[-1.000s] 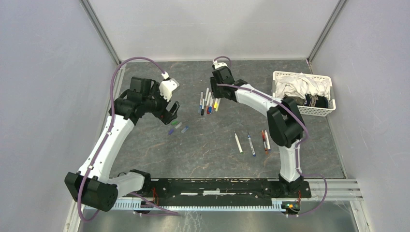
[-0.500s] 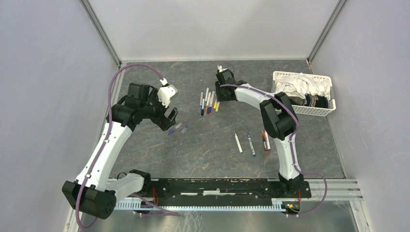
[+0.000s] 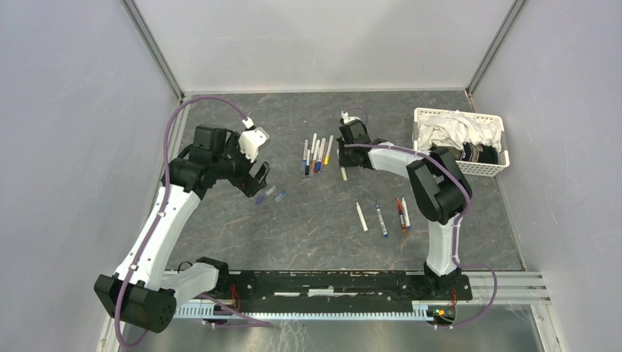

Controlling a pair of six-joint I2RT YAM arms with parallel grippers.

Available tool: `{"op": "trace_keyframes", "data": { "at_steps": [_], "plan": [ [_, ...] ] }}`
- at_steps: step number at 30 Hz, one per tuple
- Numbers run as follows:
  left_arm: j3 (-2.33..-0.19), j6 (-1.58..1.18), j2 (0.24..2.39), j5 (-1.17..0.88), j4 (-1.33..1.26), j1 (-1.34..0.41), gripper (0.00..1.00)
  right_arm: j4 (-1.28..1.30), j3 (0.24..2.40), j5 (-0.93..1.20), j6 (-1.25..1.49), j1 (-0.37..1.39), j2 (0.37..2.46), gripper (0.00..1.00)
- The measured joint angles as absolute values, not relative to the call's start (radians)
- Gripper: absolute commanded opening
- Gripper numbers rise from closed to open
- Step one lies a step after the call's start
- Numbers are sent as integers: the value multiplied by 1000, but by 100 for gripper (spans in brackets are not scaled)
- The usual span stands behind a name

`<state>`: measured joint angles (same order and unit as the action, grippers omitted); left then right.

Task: Open the pen caps
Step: Pick up the pen from the center of the board.

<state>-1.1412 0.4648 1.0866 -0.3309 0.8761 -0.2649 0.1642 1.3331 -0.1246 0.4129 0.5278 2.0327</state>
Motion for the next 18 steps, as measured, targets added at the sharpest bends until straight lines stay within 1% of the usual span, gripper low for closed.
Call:
{"op": "trace_keyframes", "data": {
  "at_steps": [5,11,15,18],
  "plan": [
    [-1129,445,1065,-336,821,-265,100,135,1172,-90,455,528,1896,0],
    [-1095,360,1054,-390,731,-265,100,-39,978,-5,573,552,1606,0],
    [-1058,259,1066,-479,650,-265,100,-221,879,-4,664,645,1420,0],
    [-1012,188,1067,-551,581,-265,100,-318,835,-48,710,741,1351,0]
  ]
}}
